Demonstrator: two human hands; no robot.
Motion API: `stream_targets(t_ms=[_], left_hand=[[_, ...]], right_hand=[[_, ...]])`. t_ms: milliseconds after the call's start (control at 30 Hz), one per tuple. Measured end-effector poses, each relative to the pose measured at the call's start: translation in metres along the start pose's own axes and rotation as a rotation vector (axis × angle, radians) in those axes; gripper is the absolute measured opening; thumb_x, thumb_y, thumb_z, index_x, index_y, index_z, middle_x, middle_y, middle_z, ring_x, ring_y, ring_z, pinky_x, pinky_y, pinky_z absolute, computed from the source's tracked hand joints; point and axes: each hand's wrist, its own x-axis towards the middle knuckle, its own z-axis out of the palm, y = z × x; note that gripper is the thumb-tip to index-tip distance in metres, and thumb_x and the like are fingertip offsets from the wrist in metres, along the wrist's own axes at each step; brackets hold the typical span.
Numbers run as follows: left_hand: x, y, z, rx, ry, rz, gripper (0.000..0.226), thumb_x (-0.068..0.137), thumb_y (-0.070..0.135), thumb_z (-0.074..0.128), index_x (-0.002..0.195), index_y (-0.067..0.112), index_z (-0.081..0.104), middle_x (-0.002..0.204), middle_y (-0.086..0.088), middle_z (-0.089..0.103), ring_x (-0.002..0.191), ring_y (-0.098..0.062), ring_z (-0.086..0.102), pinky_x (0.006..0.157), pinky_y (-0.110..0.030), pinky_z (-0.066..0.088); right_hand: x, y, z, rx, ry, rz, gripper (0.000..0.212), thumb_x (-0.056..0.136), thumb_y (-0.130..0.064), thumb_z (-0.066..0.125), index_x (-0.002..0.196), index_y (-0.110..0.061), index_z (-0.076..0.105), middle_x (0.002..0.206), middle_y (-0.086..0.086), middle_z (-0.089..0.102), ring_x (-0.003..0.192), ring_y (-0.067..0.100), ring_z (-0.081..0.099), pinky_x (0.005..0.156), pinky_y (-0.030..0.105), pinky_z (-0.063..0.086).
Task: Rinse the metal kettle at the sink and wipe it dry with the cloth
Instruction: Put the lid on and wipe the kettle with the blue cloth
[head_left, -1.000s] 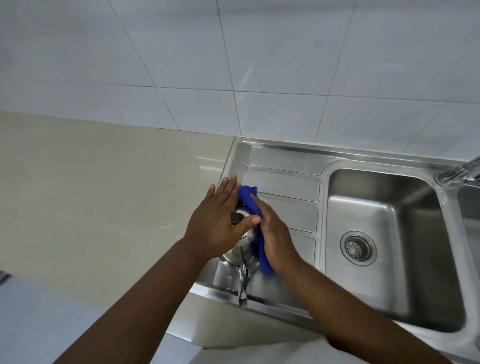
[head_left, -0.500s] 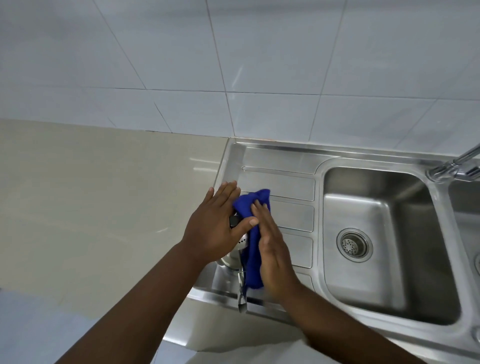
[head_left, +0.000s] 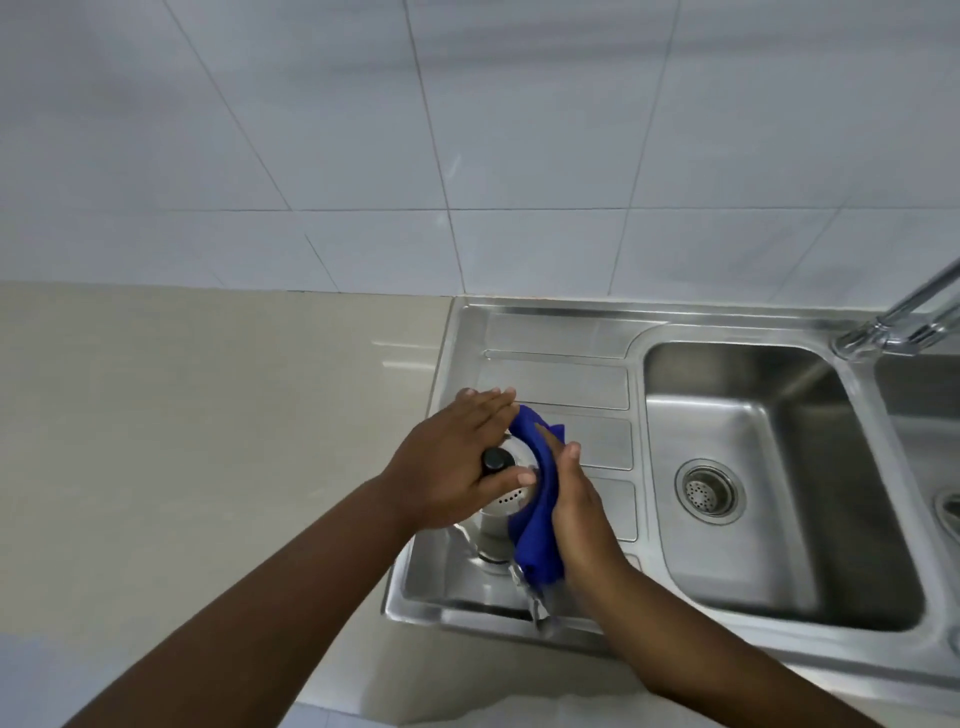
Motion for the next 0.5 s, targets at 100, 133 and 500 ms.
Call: stream_targets(t_ms=[100, 133, 500], left_hand=[[-0.004, 0.009, 0.006, 0.044, 0.008, -0.042, 0.098, 0.083, 0.08, 0.008, 0.152, 0.012, 0.023, 0.16, -0.007, 0.026, 0.149, -0.016, 0.02, 0.123, -0.035, 0.012], [-0.005, 0.01, 0.006, 0.034, 0.003, -0.043, 0.098, 0.083, 0.079, 0.007, 0.153, 0.011, 0.019, 0.16, -0.007, 0.025, 0.149, -0.017, 0.019, 0.123, -0.034, 0.01], [-0.001, -0.01, -0.003, -0.04, -0.021, 0.185, 0.095, 0.085, 0.077, 0.009, 0.154, 0.011, 0.017, 0.162, -0.005, 0.02, 0.148, -0.016, 0.02, 0.118, -0.028, 0.017]], right_hand=[[-0.013, -0.02, -0.003, -0.101, -0.102, -0.087, 0.064, 0.086, -0.073, 0.02, 0.138, -0.048, 0.047, 0.125, -0.034, 0.053, 0.106, -0.011, 0.06, 0.084, 0.013, 0.05], [-0.008, -0.024, -0.005, -0.148, -0.121, -0.084, 0.061, 0.087, -0.07, 0.02, 0.137, -0.048, 0.049, 0.124, -0.032, 0.055, 0.105, -0.012, 0.06, 0.081, 0.01, 0.048], [0.006, -0.051, 0.009, -0.222, -0.086, 0.112, 0.067, 0.09, -0.075, 0.018, 0.112, -0.036, 0.068, 0.11, 0.008, 0.075, 0.1, 0.021, 0.071, 0.093, 0.034, 0.052]])
